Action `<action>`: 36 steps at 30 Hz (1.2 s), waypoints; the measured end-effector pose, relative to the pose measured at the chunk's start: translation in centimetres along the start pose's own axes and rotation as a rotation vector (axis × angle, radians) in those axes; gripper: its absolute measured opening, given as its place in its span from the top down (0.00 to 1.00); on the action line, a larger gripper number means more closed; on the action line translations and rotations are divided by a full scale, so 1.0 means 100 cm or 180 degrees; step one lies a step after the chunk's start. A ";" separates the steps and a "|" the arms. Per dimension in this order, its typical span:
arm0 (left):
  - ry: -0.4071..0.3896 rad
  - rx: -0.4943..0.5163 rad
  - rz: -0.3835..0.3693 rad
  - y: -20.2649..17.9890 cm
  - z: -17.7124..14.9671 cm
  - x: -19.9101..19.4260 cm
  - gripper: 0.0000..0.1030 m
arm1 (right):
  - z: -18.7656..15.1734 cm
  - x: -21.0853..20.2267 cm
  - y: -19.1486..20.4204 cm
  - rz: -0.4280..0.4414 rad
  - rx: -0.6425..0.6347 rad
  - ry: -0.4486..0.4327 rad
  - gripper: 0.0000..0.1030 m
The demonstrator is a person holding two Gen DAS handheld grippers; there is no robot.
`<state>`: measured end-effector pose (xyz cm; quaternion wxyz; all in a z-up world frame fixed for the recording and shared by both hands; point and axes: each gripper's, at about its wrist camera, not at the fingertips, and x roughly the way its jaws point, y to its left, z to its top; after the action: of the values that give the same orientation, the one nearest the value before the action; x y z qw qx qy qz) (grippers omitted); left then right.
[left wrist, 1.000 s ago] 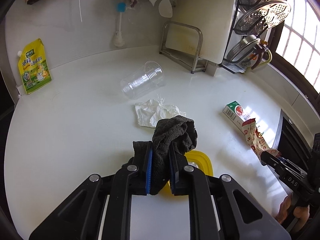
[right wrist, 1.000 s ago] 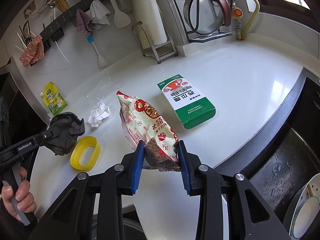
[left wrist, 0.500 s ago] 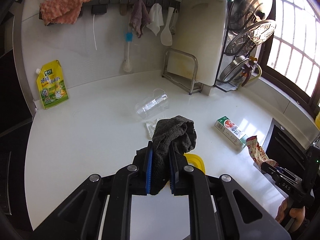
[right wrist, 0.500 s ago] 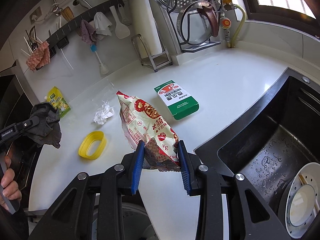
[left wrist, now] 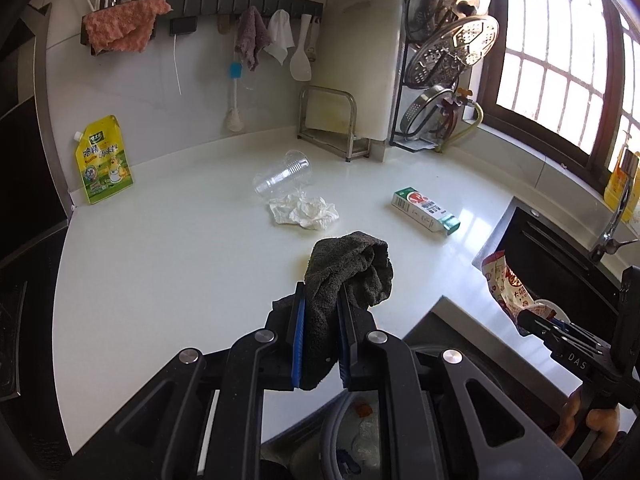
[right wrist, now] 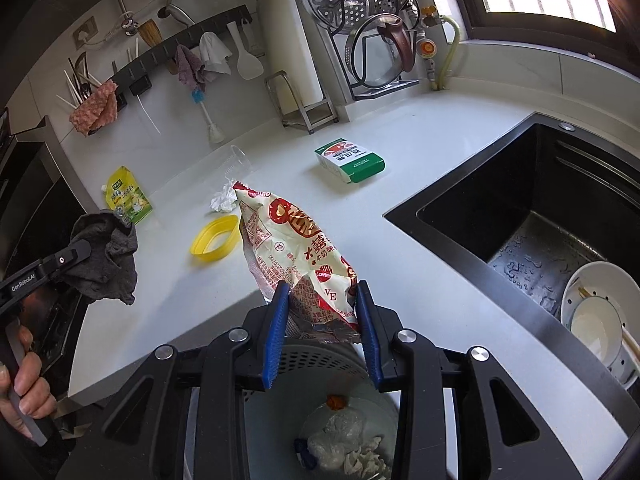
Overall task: Collect trash
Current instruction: 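Carry the cloth and snack bag over the basket and open both tools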
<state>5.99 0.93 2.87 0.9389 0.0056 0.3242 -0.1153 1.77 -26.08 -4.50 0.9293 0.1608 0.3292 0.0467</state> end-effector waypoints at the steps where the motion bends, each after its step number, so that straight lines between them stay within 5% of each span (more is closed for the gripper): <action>1: 0.0014 0.0018 -0.0003 -0.003 -0.008 -0.002 0.87 | -0.006 -0.004 0.001 -0.0014 0.0010 0.0012 0.68; 15: 0.0273 0.0140 -0.0134 -0.045 -0.089 -0.007 0.87 | -0.086 -0.035 0.011 -0.0224 -0.0003 0.0266 0.68; 36: 0.0576 0.0140 -0.0035 -0.059 -0.123 0.014 0.87 | -0.120 -0.035 0.020 -0.0277 -0.0087 0.0460 0.68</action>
<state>-1.73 -4.04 -7.30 0.9048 0.0348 0.4051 -0.1265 -8.41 -21.65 -10.56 0.9064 0.1299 0.4014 0.0223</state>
